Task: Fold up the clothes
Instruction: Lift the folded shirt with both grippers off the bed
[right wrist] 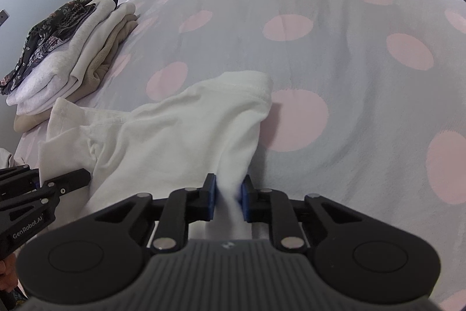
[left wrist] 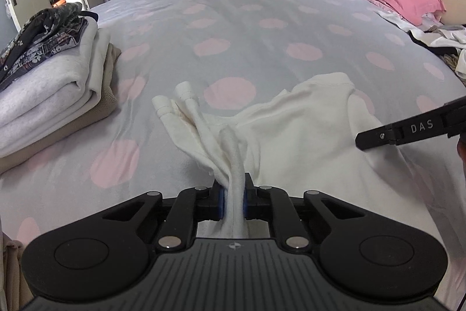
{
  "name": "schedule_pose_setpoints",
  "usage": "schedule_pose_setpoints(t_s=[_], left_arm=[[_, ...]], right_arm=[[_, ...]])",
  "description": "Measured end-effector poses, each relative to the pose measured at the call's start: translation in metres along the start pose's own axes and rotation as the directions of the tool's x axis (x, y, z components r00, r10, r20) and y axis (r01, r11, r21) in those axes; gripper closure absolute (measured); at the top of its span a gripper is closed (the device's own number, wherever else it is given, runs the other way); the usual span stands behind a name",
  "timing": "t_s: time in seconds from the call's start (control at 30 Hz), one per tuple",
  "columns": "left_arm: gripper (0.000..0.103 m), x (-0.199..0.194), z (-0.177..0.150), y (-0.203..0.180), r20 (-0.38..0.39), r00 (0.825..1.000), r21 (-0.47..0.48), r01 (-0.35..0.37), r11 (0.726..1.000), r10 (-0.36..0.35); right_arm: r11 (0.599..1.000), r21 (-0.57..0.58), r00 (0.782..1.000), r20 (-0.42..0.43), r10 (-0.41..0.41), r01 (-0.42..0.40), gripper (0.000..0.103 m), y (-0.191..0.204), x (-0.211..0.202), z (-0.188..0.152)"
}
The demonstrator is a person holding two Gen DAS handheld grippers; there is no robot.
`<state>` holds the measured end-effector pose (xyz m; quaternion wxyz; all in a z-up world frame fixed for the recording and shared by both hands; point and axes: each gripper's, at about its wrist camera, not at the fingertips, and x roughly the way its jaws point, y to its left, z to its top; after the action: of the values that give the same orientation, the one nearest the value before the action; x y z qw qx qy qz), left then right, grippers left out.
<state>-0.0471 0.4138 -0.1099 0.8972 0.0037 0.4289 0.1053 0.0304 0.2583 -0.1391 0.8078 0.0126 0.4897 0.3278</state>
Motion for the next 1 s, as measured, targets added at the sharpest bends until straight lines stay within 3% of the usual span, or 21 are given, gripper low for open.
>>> schedule_pose_setpoints(t_s=[0.13, 0.27, 0.4, 0.53, 0.67, 0.8, 0.9, 1.0], left_arm=[[0.094, 0.004, -0.001, 0.008, -0.013, 1.0, -0.04, 0.002, 0.999, -0.002], [0.092, 0.016, -0.002, 0.038, -0.057, 0.998, -0.191, 0.027, 0.981, -0.039], [0.078, 0.028, -0.009, 0.059, -0.099, 0.991, -0.326, 0.05, 0.944, -0.087], [0.071, 0.036, -0.014, 0.073, -0.116, 0.983, -0.435, 0.079, 0.897, -0.143], [0.069, 0.042, -0.018, 0.078, -0.103, 0.981, -0.494, 0.093, 0.865, -0.164], [0.071, 0.043, -0.019, 0.075, -0.094, 0.984, -0.483, 0.089, 0.871, -0.153], [0.086, 0.041, -0.018, 0.072, -0.078, 0.985, -0.472, 0.101, 0.876, -0.155], [0.092, 0.036, -0.014, 0.067, -0.069, 0.988, -0.438, 0.094, 0.894, -0.138]], right_arm=[[1.0, -0.011, 1.0, 0.012, -0.012, 0.012, 0.084, 0.004, -0.001, -0.001], [1.0, -0.005, 1.0, 0.014, -0.024, 0.024, 0.084, 0.006, 0.001, -0.001], [1.0, 0.015, 1.0, 0.009, -0.024, 0.024, 0.082, 0.004, 0.004, -0.001], [0.998, 0.067, 0.999, -0.036, -0.015, 0.017, 0.065, -0.009, 0.01, -0.002], [0.993, 0.113, 0.999, -0.042, 0.025, -0.02, 0.065, -0.019, 0.011, -0.005], [0.993, 0.114, 0.999, -0.031, 0.024, -0.021, 0.069, -0.014, 0.011, -0.007], [0.994, 0.111, 1.0, -0.02, 0.023, -0.02, 0.078, -0.01, 0.011, -0.008], [0.993, 0.113, 1.0, -0.007, 0.022, -0.021, 0.082, -0.007, 0.01, -0.01]])
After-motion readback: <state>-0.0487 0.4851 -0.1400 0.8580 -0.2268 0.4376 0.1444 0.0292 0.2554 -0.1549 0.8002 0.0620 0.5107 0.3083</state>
